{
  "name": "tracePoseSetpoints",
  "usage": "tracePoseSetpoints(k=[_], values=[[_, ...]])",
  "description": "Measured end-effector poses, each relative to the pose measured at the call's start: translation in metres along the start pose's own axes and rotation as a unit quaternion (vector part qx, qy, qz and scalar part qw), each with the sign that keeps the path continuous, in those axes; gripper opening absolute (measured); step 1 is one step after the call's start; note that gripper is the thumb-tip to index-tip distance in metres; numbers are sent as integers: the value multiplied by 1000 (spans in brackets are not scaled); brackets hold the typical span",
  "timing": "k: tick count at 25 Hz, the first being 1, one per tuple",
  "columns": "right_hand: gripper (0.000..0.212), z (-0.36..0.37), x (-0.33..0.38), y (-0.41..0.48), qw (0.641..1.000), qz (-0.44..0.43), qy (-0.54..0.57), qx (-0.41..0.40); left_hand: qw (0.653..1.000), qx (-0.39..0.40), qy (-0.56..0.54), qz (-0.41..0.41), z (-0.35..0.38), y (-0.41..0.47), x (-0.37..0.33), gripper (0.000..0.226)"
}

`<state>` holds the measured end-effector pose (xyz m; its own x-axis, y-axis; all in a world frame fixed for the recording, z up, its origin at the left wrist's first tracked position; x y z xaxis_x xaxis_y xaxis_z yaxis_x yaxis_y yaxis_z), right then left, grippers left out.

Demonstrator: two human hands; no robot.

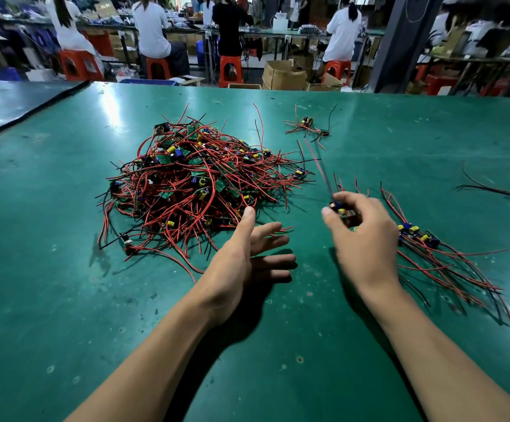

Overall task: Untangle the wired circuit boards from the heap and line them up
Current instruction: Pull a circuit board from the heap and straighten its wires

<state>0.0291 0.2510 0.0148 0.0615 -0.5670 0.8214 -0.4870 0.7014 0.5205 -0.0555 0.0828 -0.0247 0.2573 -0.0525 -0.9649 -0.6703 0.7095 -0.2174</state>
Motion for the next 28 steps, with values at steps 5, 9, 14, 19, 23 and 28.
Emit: tracePoseSetpoints(k=[5, 9, 14, 19, 23, 28], values=[[40, -19, -23, 5, 977, 64, -198, -35, 1000, -8, 27, 4, -3, 0, 0, 58], [20, 12, -2, -6, 986, -50, -137, 74, 997, -41, 27, 52, -1, -8, -2, 26], [32, 29, -17, -17, 958, 10, -226, 177, 934, -227, 197, 192, -18, -21, -20, 8], [35, 3, -16, -3, 972, 47, -216, 74, 901, -321, 260, 135, -39, -16, -13, 16], [19, 30, -1, -21, 984, -9, -107, 145, 899, -287, 308, 123, -34, -11, -14, 14], [8, 40, 2, -26, 985, 10, -3, 174, 906, -252, 311, 135, -30, -11, -17, 8]])
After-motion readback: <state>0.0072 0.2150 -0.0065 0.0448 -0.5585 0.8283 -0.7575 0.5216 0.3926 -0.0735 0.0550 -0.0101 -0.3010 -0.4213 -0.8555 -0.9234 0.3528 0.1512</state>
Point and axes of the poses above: each hand's wrist, its own y-axis towards the middle knuckle, its own z-axis out of the palm, x = y × z, the point moved 6 cm from there along y, towards the middle knuckle, and after that the axes turned 12 degrees about y, right-handed, at the moved point
